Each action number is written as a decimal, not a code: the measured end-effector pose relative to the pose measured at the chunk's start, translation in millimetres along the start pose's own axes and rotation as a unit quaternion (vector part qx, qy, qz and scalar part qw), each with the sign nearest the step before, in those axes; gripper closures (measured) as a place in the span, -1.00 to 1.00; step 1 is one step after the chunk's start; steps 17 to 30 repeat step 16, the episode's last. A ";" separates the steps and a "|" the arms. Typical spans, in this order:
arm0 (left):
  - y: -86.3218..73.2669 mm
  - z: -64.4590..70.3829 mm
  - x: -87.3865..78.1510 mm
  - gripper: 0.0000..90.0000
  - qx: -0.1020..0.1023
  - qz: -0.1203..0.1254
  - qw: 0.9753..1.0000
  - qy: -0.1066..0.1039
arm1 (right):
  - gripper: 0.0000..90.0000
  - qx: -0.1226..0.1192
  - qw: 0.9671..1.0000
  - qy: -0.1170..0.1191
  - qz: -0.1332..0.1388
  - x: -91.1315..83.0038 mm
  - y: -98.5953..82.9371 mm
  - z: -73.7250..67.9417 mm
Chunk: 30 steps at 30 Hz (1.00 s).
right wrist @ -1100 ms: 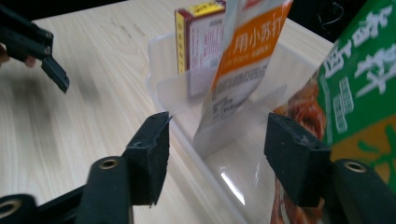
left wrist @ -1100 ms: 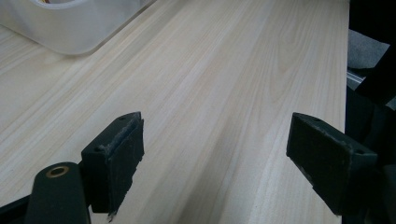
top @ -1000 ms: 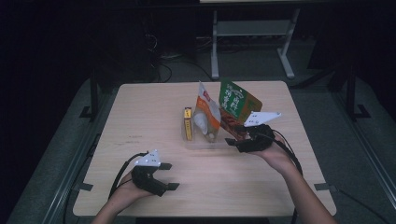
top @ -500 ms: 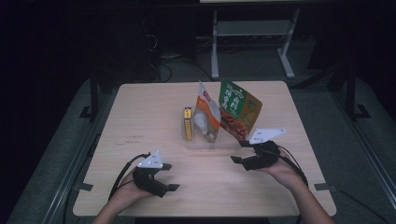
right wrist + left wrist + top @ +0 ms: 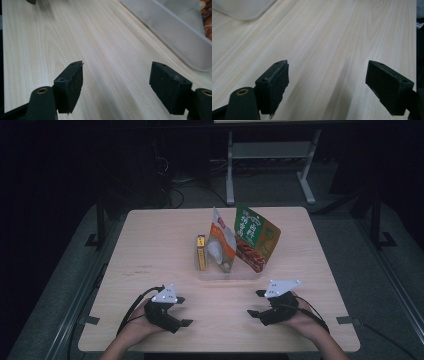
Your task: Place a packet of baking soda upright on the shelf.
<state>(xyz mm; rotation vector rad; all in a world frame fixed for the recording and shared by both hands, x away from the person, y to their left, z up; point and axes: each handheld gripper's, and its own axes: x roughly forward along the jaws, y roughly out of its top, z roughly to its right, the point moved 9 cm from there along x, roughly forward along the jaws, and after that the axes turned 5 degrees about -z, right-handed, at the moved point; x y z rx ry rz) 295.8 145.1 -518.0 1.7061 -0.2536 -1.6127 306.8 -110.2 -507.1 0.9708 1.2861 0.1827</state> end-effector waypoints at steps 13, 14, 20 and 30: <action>-0.7 2.3 4.3 -0.61 0.007 -0.004 1.000 -0.006 | -0.41 -0.001 1.000 0.000 -0.007 4.5 -1.6 -0.2; -0.7 2.2 4.4 -0.61 0.008 -0.004 1.000 -0.006 | -0.41 -0.001 1.000 0.001 -0.005 4.2 -1.1 -0.2; -0.9 1.6 4.5 -0.63 0.009 -0.005 1.000 -0.005 | -0.41 -0.001 1.000 0.002 -0.003 3.8 -0.4 -0.3; -0.9 1.6 4.5 -0.63 0.009 -0.005 1.000 -0.005 | -0.41 -0.001 1.000 0.002 -0.003 3.8 -0.4 -0.3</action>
